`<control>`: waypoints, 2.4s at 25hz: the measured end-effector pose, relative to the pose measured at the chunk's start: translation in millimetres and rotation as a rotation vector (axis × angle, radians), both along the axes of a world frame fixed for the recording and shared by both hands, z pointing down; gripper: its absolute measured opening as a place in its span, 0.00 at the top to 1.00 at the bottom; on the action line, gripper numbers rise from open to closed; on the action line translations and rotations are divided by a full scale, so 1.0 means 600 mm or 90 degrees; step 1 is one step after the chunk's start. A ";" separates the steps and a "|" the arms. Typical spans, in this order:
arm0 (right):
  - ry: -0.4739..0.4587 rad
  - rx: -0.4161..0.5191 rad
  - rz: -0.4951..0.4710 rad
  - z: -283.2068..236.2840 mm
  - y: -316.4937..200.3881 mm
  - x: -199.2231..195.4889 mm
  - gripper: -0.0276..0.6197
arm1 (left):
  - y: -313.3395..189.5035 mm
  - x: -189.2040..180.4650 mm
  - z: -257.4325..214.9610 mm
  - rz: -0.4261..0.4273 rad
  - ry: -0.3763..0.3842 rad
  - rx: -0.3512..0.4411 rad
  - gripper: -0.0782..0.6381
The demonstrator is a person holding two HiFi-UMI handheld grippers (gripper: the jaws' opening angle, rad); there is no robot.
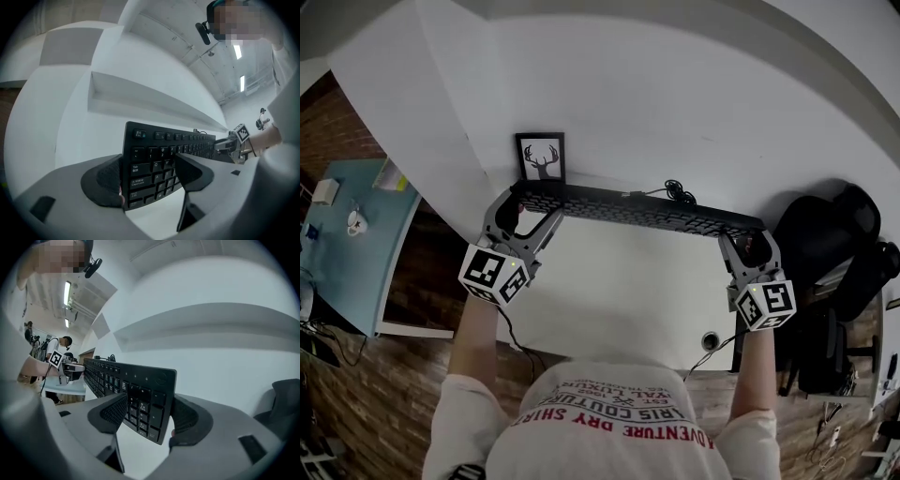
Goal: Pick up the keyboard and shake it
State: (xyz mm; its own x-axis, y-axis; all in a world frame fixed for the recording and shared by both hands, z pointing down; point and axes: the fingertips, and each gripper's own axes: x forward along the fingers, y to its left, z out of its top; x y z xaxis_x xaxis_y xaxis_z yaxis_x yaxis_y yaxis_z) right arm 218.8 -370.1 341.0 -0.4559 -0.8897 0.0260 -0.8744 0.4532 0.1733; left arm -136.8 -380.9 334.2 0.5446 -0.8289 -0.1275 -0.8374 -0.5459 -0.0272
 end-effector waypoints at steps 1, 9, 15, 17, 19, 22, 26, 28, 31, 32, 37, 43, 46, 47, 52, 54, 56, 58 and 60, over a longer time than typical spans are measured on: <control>-0.002 -0.004 -0.005 0.002 -0.004 0.000 0.50 | 0.005 0.001 -0.001 -0.005 -0.002 0.008 0.42; -0.049 0.031 -0.039 0.019 0.000 0.023 0.50 | 0.075 0.027 -0.042 -0.040 -0.045 0.117 0.42; -0.083 0.057 -0.040 0.018 0.027 0.033 0.50 | 0.127 0.045 -0.095 -0.037 -0.041 0.192 0.42; -0.085 0.060 -0.037 0.017 0.033 0.035 0.50 | 0.137 0.047 -0.097 -0.038 -0.053 0.206 0.42; -0.084 0.062 -0.035 0.017 0.040 0.035 0.50 | 0.144 0.047 -0.095 -0.036 -0.059 0.210 0.42; -0.075 0.064 -0.033 0.015 0.050 0.032 0.50 | 0.147 0.043 -0.088 -0.030 -0.052 0.195 0.42; -0.061 0.056 -0.030 0.014 0.052 0.023 0.50 | 0.140 0.032 -0.084 -0.024 -0.036 0.175 0.42; -0.055 0.038 -0.028 0.018 0.051 0.020 0.50 | 0.133 0.027 -0.074 -0.022 -0.046 0.161 0.42; -0.045 0.003 -0.017 0.031 0.050 0.017 0.50 | 0.114 0.022 -0.052 -0.011 -0.045 0.119 0.42; -0.042 -0.009 -0.013 0.038 0.050 0.016 0.50 | 0.107 0.020 -0.042 -0.007 -0.041 0.102 0.42; -0.031 -0.087 0.002 0.104 0.053 0.020 0.50 | 0.078 0.023 0.032 0.002 -0.028 0.004 0.42; -0.032 -0.167 0.016 0.179 0.072 0.023 0.50 | 0.061 0.026 0.120 0.015 -0.021 -0.103 0.42; -0.028 -0.197 0.020 0.200 0.084 0.017 0.50 | 0.059 0.021 0.153 0.015 -0.014 -0.149 0.41; -0.025 -0.206 0.020 0.205 0.087 0.015 0.50 | 0.059 0.019 0.162 0.014 -0.010 -0.162 0.41; -0.012 -0.231 0.017 0.212 0.102 -0.001 0.50 | 0.064 0.004 0.194 0.011 0.006 -0.209 0.41; -0.009 -0.231 0.015 0.212 0.106 -0.006 0.50 | 0.067 -0.001 0.201 0.011 0.011 -0.220 0.41; -0.006 -0.234 0.016 0.213 0.108 -0.011 0.50 | 0.068 -0.007 0.207 0.012 0.014 -0.225 0.41; -0.003 -0.234 0.016 0.213 0.110 -0.022 0.50 | 0.070 -0.018 0.211 0.012 0.018 -0.227 0.41; 0.000 -0.235 0.011 0.215 0.110 -0.035 0.50 | 0.074 -0.031 0.215 0.008 0.020 -0.231 0.41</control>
